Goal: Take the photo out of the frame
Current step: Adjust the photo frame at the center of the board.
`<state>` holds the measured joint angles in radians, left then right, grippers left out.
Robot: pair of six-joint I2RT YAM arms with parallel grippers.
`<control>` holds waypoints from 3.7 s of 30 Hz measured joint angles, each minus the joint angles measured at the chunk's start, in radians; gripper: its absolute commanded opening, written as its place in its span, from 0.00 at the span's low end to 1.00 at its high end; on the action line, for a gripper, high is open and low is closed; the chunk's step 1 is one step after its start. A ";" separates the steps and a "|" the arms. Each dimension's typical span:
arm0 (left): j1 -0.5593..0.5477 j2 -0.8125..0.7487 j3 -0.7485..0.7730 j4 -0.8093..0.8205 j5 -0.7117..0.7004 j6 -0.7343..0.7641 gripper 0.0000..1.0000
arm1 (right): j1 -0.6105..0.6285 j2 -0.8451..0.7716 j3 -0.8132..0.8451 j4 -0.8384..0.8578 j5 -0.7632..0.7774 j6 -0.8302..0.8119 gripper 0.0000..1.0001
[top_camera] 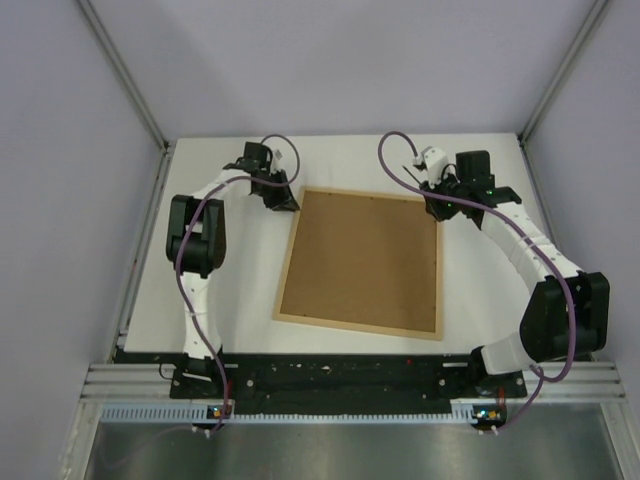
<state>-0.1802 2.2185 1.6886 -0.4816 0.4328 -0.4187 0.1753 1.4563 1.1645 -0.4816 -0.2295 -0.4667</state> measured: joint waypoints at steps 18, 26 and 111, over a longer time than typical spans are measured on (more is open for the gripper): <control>0.035 -0.009 0.153 0.016 0.024 0.034 0.84 | 0.000 0.008 0.000 -0.009 0.010 0.000 0.00; 0.013 0.035 0.430 -0.011 -0.026 0.250 0.98 | 0.000 0.008 0.000 -0.013 0.029 0.000 0.00; -0.143 0.309 0.632 -0.321 -0.255 1.055 0.00 | -0.048 -0.151 0.036 -0.064 0.079 -0.019 0.00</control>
<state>-0.3233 2.5271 2.3207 -0.8028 0.1780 0.6365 0.1276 1.3048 1.2007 -0.5461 -0.1501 -0.4862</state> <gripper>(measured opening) 0.012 0.249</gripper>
